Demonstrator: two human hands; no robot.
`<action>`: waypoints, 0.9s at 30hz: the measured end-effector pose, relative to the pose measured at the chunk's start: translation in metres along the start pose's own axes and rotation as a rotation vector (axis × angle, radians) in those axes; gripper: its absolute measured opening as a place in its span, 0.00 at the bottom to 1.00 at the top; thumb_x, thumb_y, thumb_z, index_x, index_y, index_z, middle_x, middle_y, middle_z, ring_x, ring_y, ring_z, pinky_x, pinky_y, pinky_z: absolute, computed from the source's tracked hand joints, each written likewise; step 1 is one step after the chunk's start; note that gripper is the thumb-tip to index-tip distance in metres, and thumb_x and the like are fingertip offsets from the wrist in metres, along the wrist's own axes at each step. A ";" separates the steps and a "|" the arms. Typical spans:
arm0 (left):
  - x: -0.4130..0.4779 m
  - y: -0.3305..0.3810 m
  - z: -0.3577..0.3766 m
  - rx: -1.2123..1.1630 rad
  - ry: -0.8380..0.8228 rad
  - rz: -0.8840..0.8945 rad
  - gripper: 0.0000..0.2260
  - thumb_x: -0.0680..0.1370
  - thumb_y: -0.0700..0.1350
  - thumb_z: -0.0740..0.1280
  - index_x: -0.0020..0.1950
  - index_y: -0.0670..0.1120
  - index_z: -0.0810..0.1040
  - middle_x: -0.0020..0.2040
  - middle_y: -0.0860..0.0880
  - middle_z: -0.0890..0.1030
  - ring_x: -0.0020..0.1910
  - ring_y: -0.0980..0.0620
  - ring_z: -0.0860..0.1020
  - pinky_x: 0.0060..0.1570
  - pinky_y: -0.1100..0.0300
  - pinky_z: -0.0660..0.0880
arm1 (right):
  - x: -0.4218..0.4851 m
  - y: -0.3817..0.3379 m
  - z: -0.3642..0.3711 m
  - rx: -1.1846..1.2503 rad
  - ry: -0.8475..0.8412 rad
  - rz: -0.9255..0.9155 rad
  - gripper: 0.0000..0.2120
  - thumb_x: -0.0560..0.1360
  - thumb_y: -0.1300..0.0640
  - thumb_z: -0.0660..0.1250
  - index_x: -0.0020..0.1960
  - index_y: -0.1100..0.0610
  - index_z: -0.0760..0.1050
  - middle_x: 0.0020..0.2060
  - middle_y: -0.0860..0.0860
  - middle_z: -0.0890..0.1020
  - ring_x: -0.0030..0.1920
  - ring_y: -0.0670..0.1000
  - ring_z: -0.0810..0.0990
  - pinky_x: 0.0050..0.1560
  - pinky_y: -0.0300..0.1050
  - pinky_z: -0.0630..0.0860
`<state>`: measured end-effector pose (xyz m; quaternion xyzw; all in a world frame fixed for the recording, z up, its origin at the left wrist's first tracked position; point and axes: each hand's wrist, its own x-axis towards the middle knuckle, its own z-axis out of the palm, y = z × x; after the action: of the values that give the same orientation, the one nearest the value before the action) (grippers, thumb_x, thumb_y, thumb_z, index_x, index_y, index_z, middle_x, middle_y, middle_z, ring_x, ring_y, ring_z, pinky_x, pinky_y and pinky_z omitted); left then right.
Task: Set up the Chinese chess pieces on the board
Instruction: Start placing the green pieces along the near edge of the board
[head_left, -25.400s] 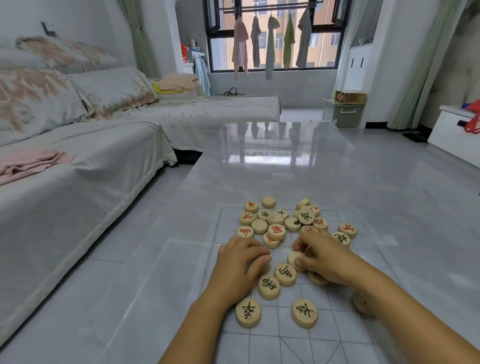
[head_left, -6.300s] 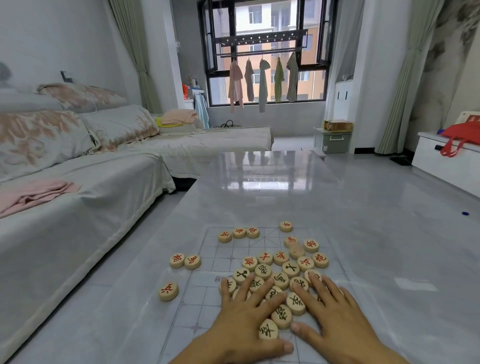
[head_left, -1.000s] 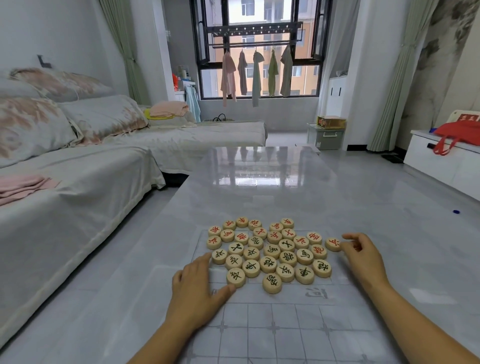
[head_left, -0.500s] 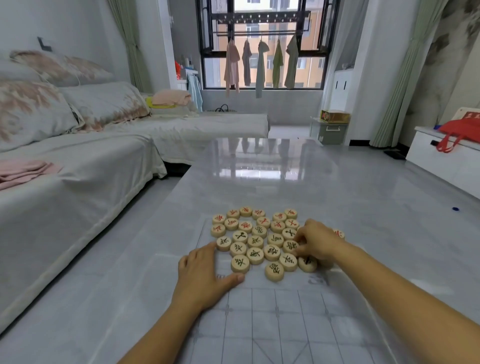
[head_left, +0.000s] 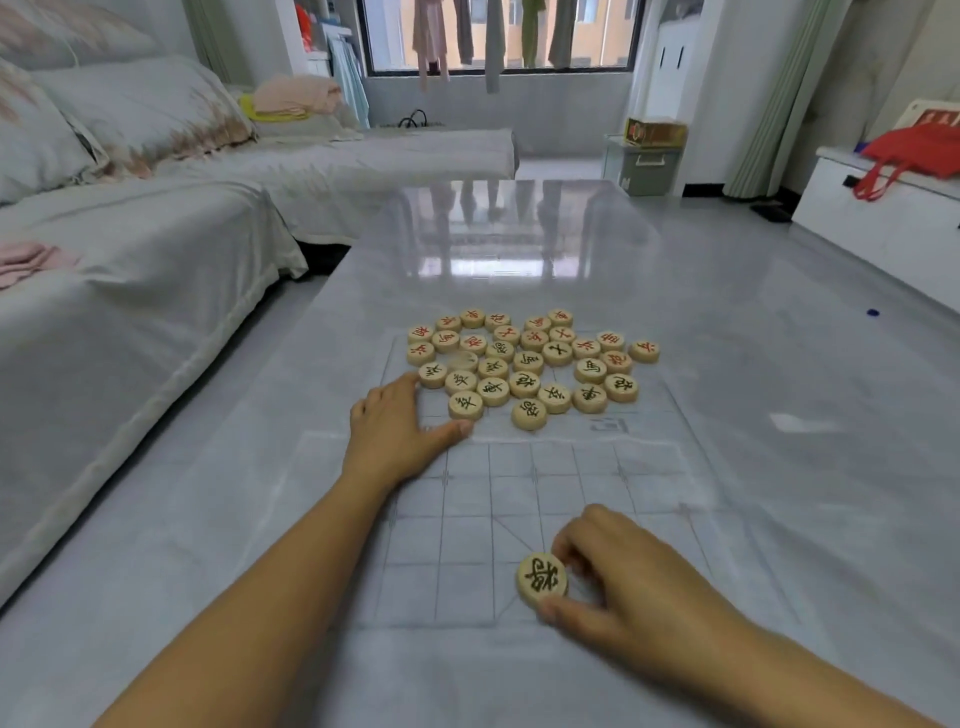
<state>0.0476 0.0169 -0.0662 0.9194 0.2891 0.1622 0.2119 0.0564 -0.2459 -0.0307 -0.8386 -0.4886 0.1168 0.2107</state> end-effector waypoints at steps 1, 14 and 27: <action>-0.002 0.001 -0.001 -0.002 -0.005 -0.005 0.37 0.67 0.65 0.68 0.69 0.48 0.63 0.67 0.45 0.71 0.66 0.44 0.67 0.66 0.48 0.61 | -0.005 -0.001 0.004 -0.013 0.013 -0.021 0.14 0.71 0.38 0.62 0.50 0.45 0.67 0.45 0.39 0.68 0.46 0.39 0.67 0.44 0.31 0.65; -0.004 0.004 -0.012 -0.183 -0.014 -0.028 0.32 0.67 0.63 0.70 0.65 0.47 0.69 0.63 0.47 0.75 0.61 0.47 0.72 0.63 0.51 0.67 | -0.012 -0.001 -0.004 -0.079 -0.122 -0.068 0.24 0.73 0.38 0.61 0.67 0.39 0.61 0.51 0.40 0.62 0.52 0.45 0.62 0.50 0.33 0.59; 0.036 0.135 0.038 0.210 -0.262 0.392 0.18 0.76 0.51 0.64 0.65 0.49 0.73 0.63 0.46 0.74 0.63 0.44 0.69 0.61 0.49 0.65 | 0.004 0.034 -0.036 -0.132 -0.092 0.022 0.25 0.75 0.39 0.57 0.70 0.44 0.59 0.62 0.44 0.67 0.65 0.46 0.64 0.62 0.39 0.58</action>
<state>0.1547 -0.0730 -0.0271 0.9880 0.0907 0.0488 0.1152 0.0992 -0.2664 -0.0147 -0.8498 -0.4950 0.1252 0.1307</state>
